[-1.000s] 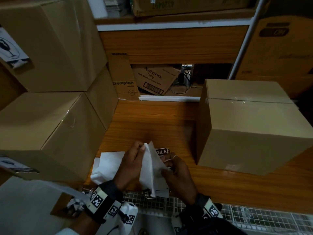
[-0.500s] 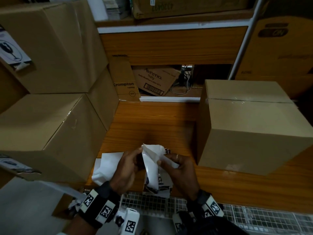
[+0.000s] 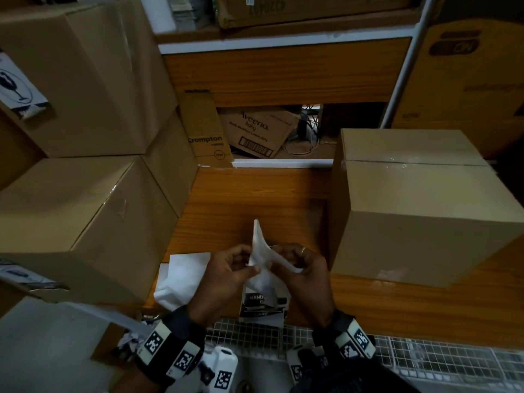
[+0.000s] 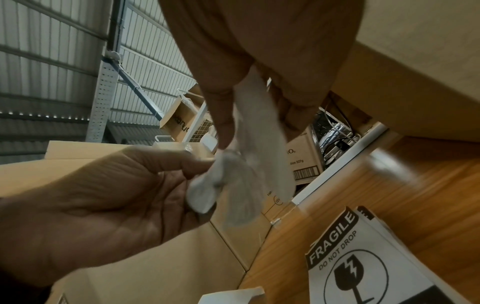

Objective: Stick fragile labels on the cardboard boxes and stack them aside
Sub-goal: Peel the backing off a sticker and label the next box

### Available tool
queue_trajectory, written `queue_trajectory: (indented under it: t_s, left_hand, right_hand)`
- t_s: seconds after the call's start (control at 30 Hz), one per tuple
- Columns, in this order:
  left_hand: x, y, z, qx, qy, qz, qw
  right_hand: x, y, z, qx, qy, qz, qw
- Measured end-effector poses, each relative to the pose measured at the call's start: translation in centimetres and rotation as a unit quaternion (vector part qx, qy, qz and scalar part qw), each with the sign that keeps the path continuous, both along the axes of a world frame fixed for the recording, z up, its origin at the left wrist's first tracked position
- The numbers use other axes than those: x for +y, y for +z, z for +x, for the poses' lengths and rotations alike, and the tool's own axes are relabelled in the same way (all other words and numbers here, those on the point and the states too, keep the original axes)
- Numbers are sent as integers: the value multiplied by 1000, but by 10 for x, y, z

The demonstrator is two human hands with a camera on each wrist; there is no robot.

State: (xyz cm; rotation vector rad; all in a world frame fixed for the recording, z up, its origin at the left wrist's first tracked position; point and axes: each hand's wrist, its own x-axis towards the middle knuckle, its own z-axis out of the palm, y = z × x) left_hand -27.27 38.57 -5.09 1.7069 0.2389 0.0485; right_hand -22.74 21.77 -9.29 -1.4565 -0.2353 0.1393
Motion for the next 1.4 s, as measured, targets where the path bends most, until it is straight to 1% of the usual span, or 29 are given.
queue_trajectory:
  t_s: [0.07,0.1,0.13,0.2,0.27,0.33,0.37,0.4,0.47,0.53,0.57,0.67,0.77,0.9,1.03,1.1,1.2,1.3,1.4]
  left_hand:
    - [5,2,4,10,5,29,1000]
    - [8,2,6,16,8,30,999]
    - [12,1,8,21,9,23,999]
    - [15,2,11,36,19,-18,999]
    - [15,5,12,45,52,-51,996]
    - [13,6,13,39,93,-62,993]
    - [11,7,13,29,96,-62,993]
    - [9,7,12,16,87,-65,994]
    - [3,7,10,-5,44,-71,997]
    - [0,6,8,-24,-10,-17,1000]
    - [-1,6,8,-27,-23,7,999]
    - [7,2,10,-22,-13,32,999]
    - [18,3,10,8,-23,0,1000]
    - [28,11,10,67,-59,-43,995]
    - [41,21,12,112,-108,-38,987]
    - [47,23,14,139,-134,-26,981]
    - [53,27,17,165,-157,-31,973]
    - [56,31,18,175,-174,-34,969]
    - [59,30,17,187,-165,-49,967]
  right_hand:
    - [-3,4,0,-16,15,-7,1000]
    - [-4,5,0,-22,21,-4,1000]
    - [-4,4,0,-23,23,8,999]
    - [-4,3,0,-13,18,29,999]
    - [-4,3,-1,0,12,42,999]
    - [-4,5,-1,23,2,54,998]
    - [-3,6,-1,34,-3,58,998]
    - [-2,8,-1,42,-5,62,997]
    - [1,10,-2,35,1,68,997]
    - [4,11,-3,21,1,67,998]
    - [4,12,-3,19,-1,65,998]
    - [2,15,-1,25,7,67,997]
    - [-3,19,3,43,26,56,997]
    - [-12,18,13,66,50,10,996]
    - [-25,21,19,105,83,31,990]
    - [-29,23,21,120,101,32,987]
    - [-34,22,25,137,117,29,983]
    - [-37,17,29,156,113,31,981]
    - [-39,14,29,184,99,53,977]
